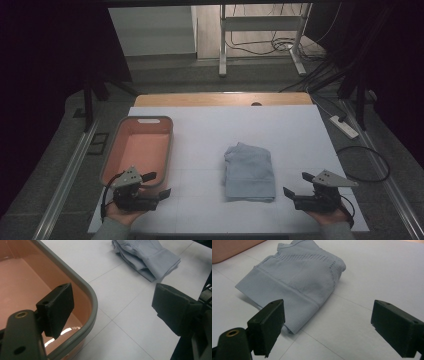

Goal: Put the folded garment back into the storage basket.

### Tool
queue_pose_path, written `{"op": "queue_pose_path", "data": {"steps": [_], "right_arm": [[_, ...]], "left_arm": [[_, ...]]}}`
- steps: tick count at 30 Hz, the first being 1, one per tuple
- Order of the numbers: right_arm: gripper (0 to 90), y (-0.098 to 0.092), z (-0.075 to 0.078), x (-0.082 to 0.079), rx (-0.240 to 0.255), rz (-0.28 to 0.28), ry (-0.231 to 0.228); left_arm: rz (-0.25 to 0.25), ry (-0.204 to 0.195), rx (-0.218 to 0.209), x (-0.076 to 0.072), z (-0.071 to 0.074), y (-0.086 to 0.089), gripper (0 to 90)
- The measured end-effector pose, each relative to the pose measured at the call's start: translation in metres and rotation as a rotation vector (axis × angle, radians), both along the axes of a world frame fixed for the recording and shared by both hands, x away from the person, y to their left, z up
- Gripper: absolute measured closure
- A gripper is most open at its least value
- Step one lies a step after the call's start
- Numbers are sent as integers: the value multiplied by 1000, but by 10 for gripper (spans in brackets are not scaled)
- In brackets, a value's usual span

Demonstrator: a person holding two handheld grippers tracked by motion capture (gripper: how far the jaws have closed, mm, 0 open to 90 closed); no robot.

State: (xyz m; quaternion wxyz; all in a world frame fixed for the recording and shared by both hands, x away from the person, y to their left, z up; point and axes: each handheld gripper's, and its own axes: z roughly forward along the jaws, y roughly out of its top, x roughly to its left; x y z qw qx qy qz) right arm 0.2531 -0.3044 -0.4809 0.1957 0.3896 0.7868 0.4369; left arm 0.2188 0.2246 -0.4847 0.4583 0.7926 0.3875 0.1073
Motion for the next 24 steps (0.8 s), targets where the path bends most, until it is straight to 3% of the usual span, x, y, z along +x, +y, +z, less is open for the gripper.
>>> {"op": "queue_pose_path", "data": {"steps": [24], "right_arm": [[132, 3, -5, 1, -23, 12, 26]], "left_arm": [[-4, -7, 8, -1, 0, -4, 171]]}}
